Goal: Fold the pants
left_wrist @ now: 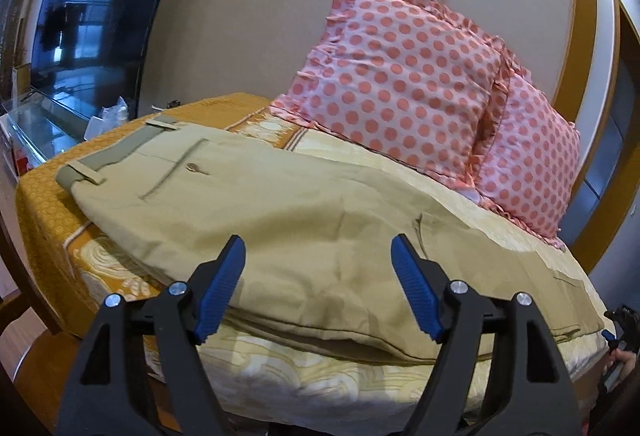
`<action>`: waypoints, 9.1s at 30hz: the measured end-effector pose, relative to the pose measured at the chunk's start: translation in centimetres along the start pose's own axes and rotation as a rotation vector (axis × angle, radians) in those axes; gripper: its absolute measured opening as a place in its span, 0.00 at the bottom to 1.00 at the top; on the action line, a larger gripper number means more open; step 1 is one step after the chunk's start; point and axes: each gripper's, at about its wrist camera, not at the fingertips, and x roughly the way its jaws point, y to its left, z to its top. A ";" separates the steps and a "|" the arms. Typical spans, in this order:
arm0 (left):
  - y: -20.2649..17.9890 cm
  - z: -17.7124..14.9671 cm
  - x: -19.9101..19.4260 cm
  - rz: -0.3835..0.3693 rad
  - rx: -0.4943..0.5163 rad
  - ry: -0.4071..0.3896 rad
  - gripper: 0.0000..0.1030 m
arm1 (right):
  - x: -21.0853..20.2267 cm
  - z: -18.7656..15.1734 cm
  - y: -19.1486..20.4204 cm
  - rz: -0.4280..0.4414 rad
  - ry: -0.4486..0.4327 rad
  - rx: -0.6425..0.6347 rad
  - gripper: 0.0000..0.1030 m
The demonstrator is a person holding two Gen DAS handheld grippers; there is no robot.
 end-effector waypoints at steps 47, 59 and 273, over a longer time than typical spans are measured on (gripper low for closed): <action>0.3 -0.8 0.2 0.026 -0.046 0.024 0.75 | -2.3 -11.8 26.6 0.860 0.212 -0.495 0.02; 3.0 -0.2 -1.1 0.115 -0.078 -0.009 0.75 | -2.4 -29.9 31.5 0.823 0.551 -1.000 0.24; -13.3 -7.8 8.7 0.033 0.396 0.176 0.98 | -1.4 -22.2 23.9 0.200 0.221 -0.983 0.99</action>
